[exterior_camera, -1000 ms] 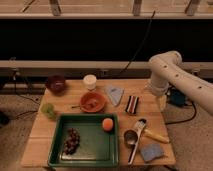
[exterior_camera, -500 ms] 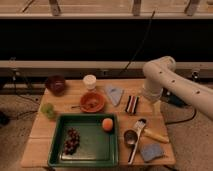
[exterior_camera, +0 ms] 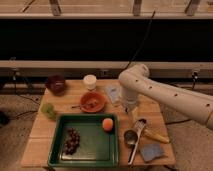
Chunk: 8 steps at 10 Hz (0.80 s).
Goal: Place grapes in purple bowl
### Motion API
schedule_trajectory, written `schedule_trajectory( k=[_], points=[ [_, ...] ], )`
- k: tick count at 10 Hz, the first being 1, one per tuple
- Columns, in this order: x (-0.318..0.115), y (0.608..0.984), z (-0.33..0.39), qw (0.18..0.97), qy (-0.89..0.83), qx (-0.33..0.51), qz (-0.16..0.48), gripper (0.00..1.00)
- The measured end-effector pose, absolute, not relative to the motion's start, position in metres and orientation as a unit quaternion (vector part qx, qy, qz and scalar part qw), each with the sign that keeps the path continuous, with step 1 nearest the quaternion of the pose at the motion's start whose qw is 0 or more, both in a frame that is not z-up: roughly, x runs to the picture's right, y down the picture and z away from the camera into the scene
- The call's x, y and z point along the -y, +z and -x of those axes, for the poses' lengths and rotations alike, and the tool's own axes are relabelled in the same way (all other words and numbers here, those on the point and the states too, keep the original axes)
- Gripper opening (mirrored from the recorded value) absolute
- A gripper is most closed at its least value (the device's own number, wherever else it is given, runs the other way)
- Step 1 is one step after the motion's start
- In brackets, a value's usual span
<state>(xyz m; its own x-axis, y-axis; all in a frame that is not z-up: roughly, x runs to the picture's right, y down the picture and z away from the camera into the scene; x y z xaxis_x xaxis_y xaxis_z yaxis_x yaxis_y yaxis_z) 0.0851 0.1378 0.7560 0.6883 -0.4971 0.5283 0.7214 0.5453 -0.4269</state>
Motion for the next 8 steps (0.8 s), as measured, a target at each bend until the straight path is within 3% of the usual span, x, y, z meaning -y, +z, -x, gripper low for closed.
schedule_trajectory(
  k=[3,8],
  points=[
    [-0.158,0.737,-0.026,0.833,-0.402,0.220,0.310,0.80],
    [-0.160,0.734,-0.022,0.831,-0.405,0.224,0.309,0.80]
  ],
)
